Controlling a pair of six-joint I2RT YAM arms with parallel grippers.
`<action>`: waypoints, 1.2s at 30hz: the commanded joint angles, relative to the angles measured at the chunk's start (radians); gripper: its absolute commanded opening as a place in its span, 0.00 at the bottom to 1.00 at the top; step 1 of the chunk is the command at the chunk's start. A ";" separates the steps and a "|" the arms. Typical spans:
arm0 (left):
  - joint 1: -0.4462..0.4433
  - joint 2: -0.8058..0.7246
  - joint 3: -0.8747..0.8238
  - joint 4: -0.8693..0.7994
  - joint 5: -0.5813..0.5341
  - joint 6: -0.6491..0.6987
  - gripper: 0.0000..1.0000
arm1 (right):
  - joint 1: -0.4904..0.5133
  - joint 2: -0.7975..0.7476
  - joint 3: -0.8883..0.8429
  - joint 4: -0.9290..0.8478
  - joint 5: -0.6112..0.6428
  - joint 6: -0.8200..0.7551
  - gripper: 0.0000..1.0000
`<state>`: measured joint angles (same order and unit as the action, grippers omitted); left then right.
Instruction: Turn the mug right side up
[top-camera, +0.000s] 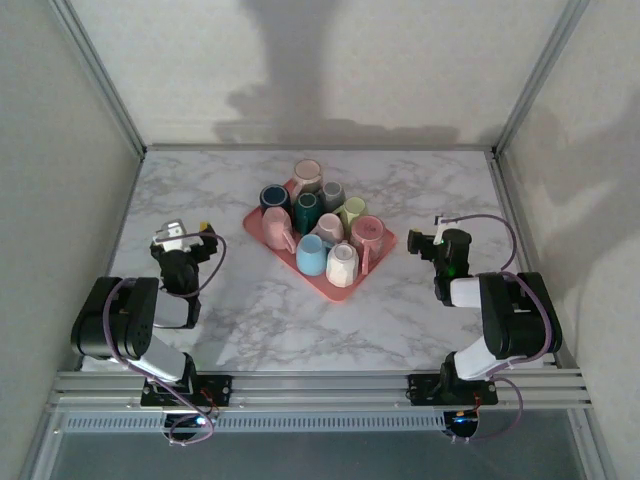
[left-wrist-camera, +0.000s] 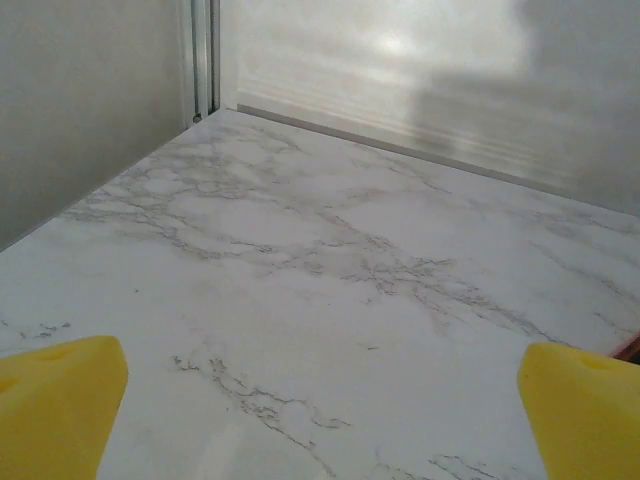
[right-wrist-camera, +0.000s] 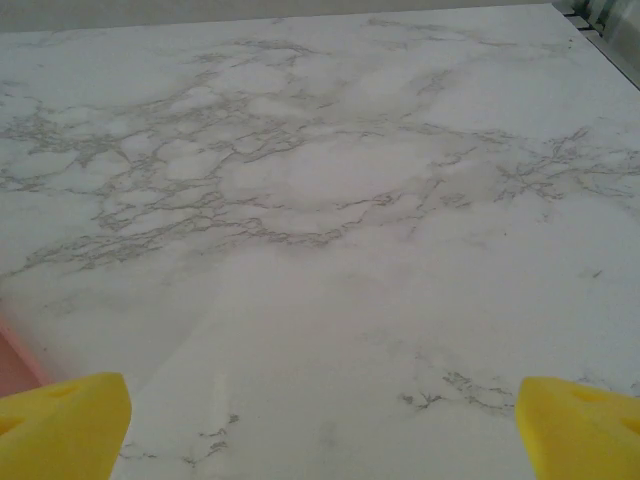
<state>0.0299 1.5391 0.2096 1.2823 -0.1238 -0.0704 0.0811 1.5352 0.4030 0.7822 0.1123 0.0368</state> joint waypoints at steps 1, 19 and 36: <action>0.008 -0.004 0.008 0.023 0.014 0.003 0.99 | -0.004 0.000 -0.007 0.036 0.020 -0.010 0.99; 0.008 -0.004 0.007 0.022 0.013 0.003 1.00 | -0.020 -0.001 0.004 0.014 -0.066 -0.022 0.99; -0.012 -0.386 0.043 -0.343 -0.084 -0.041 0.99 | -0.020 -0.356 0.245 -0.583 -0.098 0.008 0.94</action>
<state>0.0265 1.2327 0.2203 1.0901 -0.1802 -0.0841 0.0631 1.2461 0.5720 0.4137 0.0460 0.0338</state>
